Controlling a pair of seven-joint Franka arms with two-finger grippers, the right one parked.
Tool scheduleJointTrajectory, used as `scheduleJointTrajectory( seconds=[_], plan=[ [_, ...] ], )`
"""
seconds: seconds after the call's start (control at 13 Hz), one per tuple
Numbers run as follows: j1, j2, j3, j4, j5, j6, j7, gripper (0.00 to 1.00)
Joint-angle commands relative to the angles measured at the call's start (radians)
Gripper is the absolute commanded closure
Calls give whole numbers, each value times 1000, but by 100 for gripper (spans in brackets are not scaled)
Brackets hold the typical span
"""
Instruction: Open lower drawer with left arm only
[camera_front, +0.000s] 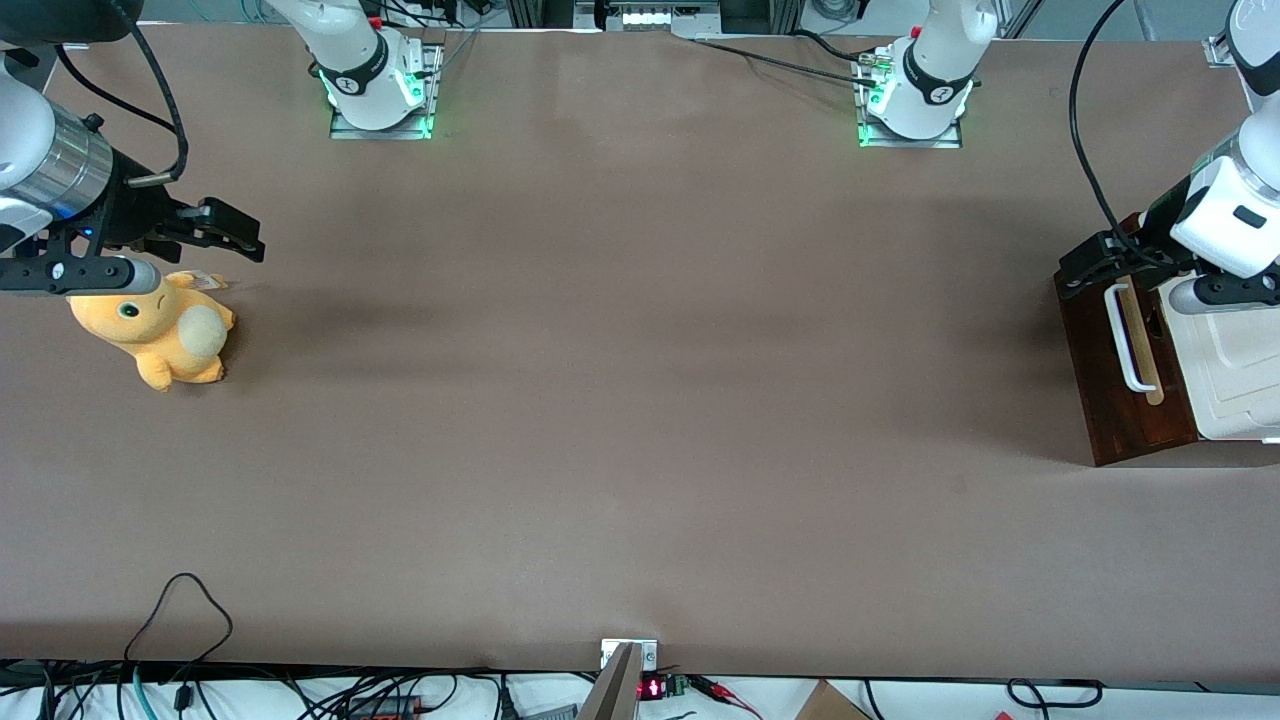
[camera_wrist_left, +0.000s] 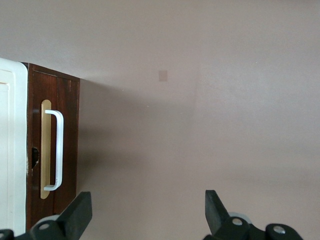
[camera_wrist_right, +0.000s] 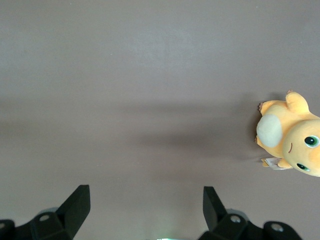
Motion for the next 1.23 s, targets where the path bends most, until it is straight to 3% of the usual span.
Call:
scheduleJointTrajectory(
  seconds=[0.0, 1.15],
  plan=[
    [6, -6, -5, 20, -21, -35, 21, 0],
    [6, 5, -11, 26, -12, -101, 42, 0]
  ],
)
